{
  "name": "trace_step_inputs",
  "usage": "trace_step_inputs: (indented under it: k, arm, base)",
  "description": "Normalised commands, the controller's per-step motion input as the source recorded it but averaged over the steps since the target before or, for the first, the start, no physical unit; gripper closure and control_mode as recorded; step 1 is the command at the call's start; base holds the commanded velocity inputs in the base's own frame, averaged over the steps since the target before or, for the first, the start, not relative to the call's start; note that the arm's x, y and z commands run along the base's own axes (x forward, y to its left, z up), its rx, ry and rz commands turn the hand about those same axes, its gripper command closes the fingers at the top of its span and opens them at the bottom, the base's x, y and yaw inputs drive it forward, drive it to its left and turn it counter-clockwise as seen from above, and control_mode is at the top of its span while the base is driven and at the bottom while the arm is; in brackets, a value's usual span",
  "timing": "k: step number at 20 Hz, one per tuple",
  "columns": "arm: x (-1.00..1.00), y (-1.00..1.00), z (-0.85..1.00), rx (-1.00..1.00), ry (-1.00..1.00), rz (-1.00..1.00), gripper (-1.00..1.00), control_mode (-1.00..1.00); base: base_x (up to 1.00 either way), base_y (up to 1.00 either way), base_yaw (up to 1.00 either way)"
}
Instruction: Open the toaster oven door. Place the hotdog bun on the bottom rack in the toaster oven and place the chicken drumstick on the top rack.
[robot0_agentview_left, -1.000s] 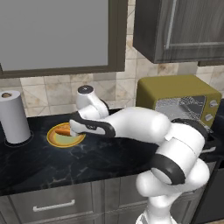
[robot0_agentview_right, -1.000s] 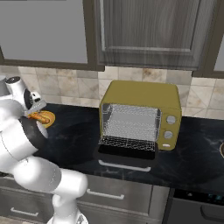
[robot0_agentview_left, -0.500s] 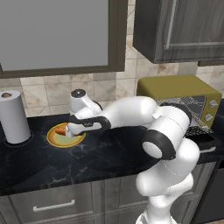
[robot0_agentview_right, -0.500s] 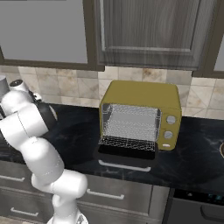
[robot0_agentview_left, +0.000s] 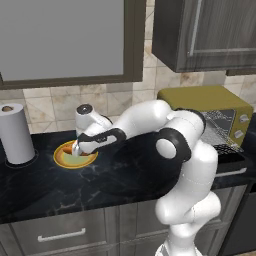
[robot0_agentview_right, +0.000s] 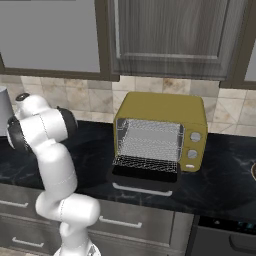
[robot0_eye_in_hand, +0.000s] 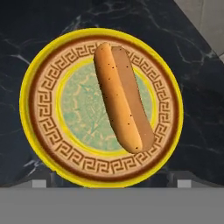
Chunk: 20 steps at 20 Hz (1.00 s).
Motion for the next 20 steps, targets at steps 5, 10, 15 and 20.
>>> trace_step_inputs:
  k: [5,10,15,20]
  arm:
    - [0.33,0.16,-0.26,0.00,0.00,0.00,-1.00,-1.00]
    - [0.25,0.18,-0.21,0.00,-0.03,0.00,-1.00,-1.00]
    - [0.26,0.16,-0.20,-0.03,-0.04,0.00,-1.00,-1.00]
    - [0.14,0.04,-0.20,-0.03,0.00,0.00,-1.00,-1.00]
  base:
    - [0.00,0.00,0.00]
    - [0.00,0.00,0.00]
    - [0.00,0.00,0.00]
    - [0.00,0.00,0.00]
